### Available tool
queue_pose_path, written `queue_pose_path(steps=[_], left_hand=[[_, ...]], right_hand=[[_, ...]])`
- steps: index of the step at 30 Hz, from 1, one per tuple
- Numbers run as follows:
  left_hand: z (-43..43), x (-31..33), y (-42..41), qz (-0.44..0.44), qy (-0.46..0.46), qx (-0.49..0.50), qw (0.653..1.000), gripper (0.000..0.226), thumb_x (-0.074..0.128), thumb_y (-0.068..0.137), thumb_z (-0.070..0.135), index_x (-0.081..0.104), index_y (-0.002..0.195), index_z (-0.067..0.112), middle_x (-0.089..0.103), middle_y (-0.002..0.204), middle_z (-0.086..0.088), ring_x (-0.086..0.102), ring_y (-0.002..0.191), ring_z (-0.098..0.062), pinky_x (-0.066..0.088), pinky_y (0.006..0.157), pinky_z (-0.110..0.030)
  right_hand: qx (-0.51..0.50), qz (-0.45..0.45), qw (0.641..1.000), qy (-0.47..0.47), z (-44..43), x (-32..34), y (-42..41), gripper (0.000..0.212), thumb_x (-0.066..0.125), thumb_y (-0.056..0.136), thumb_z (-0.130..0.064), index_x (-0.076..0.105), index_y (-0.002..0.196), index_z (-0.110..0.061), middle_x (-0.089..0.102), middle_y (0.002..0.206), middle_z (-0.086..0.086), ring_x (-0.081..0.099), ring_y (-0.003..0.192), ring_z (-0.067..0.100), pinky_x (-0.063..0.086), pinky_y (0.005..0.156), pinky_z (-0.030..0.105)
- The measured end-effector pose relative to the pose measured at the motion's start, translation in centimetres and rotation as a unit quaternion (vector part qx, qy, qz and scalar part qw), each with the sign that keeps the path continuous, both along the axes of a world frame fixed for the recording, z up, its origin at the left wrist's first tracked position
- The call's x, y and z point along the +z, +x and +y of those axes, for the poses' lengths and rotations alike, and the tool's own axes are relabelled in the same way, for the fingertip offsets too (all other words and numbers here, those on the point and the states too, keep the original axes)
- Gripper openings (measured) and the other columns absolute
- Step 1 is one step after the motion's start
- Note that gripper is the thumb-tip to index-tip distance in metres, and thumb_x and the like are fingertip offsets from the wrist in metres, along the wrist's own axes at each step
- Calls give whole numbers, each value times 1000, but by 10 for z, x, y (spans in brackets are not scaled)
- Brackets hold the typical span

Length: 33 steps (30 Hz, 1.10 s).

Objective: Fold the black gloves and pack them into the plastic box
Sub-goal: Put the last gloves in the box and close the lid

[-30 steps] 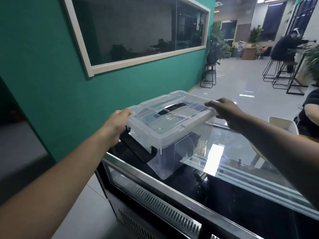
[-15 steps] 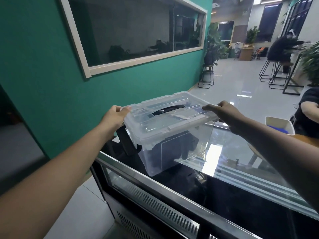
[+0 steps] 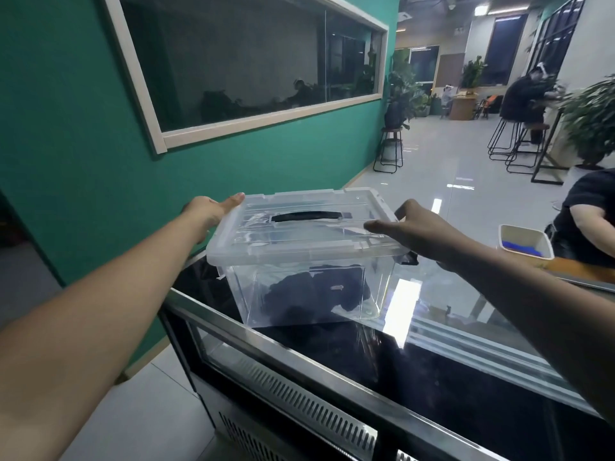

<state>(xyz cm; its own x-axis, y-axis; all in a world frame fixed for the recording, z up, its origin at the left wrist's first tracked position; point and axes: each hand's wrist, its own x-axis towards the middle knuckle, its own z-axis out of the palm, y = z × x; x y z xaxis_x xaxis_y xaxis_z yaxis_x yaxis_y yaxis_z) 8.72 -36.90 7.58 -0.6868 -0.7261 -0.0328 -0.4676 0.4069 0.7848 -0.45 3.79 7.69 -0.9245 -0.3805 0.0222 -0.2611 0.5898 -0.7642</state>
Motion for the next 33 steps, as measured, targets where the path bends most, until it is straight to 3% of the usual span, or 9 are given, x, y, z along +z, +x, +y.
queue_pose_path(steps=[3, 8, 12, 16, 22, 24, 28, 31, 33], left_hand=[[9, 2, 8, 16, 42, -8, 999, 86, 69, 79, 87, 70, 116, 10, 68, 135, -11, 66, 121, -36, 55, 106, -49], [0, -12, 34, 44, 188, -46, 980, 93, 65, 83, 86, 60, 140, 13, 63, 144, -13, 62, 130, -33, 50, 115, -51], [-3, -31, 64, 15, 328, -77, 941, 113, 62, 72, 97, 62, 146, 12, 68, 146, -19, 67, 130, -36, 50, 113, -53], [22, -32, 83, 33, 358, -93, 929, 98, 29, 97, 86, 78, 120, 5, 81, 105, -12, 81, 90, -25, 59, 88, -47], [38, -19, 90, 103, 362, -107, 920, 86, 35, 106, 73, 63, 128, -6, 75, 70, -14, 72, 50, -23, 58, 44, -26], [41, -11, 89, 138, 384, -110, 906, 78, 39, 107, 69, 62, 129, -3, 80, 85, -19, 77, 60, -23, 63, 53, -29], [38, -7, 79, 175, 380, -134, 898, 67, 45, 109, 63, 55, 151, 12, 73, 138, -19, 76, 110, -31, 57, 101, -49], [51, -3, 75, 160, 345, -164, 910, 47, 49, 114, 42, 62, 147, 11, 71, 143, -18, 72, 119, -31, 53, 114, -52], [55, -2, 75, 157, 328, -165, 917, 36, 56, 111, 23, 59, 146, 15, 71, 143, -17, 75, 114, -31, 61, 103, -49]], right_hand=[[-2, 14, 1000, -1, 2, 2, 0, 71, 79, 78, -72, 54, 110, -13, 67, 104, 19, 66, 83, 32, 53, 69, 45], [-60, 60, 995, -60, 9, -2, -10, 67, 67, 92, -68, 62, 122, -8, 67, 116, 13, 64, 105, 34, 52, 92, 48], [-60, -172, 965, -187, 13, -13, -22, 79, 56, 97, -70, 55, 136, -1, 66, 125, 20, 66, 107, 33, 56, 94, 45], [-50, -327, 903, -272, 12, -23, -23, 86, 43, 102, -70, 57, 137, 7, 68, 121, 19, 67, 102, 30, 58, 78, 39], [-61, -322, 887, -325, 13, -14, -19, 81, 40, 104, -68, 58, 137, 3, 73, 113, 14, 69, 88, 27, 56, 64, 34], [-60, -308, 882, -352, 14, -7, -20, 74, 43, 104, -65, 58, 137, -1, 72, 105, 12, 69, 82, 27, 58, 55, 30], [-26, -282, 890, -357, 7, 1, -21, 62, 47, 105, -60, 62, 134, -7, 69, 105, 12, 68, 88, 26, 55, 68, 37], [-9, -273, 899, -341, -6, -2, -18, 48, 53, 106, -54, 64, 132, -15, 72, 113, 9, 70, 92, 26, 55, 74, 37], [-19, -259, 910, -324, -14, -4, -15, 40, 61, 104, -46, 65, 135, -21, 72, 116, 4, 67, 89, 24, 54, 71, 35]])
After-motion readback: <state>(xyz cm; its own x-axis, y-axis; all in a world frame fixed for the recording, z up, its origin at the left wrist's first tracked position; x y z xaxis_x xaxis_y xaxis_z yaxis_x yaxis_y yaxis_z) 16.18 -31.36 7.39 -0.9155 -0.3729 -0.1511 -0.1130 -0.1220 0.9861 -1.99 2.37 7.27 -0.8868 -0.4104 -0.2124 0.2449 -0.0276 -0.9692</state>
